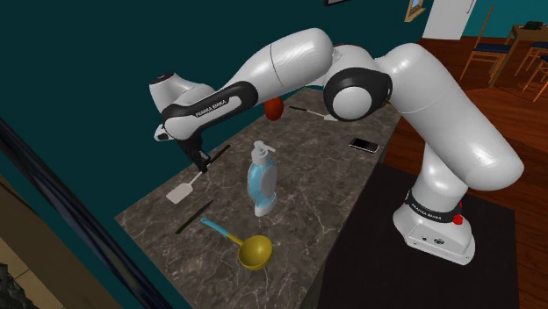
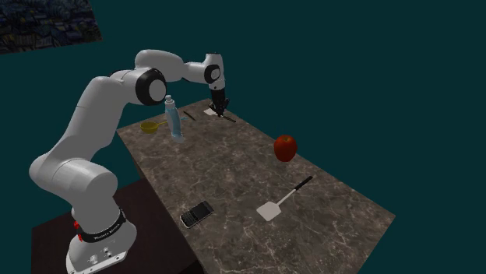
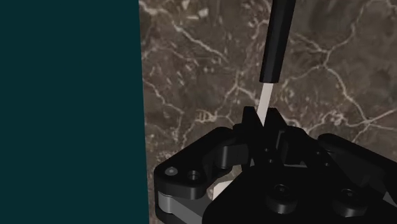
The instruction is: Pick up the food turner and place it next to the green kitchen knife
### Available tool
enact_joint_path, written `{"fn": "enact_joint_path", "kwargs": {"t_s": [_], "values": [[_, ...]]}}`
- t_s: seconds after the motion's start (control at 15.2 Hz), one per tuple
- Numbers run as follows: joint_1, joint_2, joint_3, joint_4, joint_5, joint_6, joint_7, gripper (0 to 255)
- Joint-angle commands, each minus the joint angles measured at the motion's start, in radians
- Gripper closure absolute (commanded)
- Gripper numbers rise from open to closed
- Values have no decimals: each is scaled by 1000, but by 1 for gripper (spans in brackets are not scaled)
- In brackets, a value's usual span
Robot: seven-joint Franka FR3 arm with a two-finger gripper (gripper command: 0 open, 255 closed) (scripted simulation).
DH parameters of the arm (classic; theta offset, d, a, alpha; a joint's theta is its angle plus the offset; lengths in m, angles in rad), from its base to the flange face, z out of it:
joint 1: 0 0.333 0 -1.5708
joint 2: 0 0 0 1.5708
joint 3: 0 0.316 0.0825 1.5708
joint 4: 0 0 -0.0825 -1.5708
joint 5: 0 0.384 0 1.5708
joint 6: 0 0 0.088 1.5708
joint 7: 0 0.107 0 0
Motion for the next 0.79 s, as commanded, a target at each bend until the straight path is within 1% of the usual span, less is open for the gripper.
{"fn": "enact_joint_path", "kwargs": {"t_s": [0.0, 0.46, 0.53, 0.73], "values": [[-1, 4, 0, -5, 0, 10, -1, 255], [-1, 5, 0, -5, 0, 10, -1, 255], [-1, 5, 0, -5, 0, 10, -1, 0], [-1, 5, 0, -5, 0, 10, -1, 0]]}}
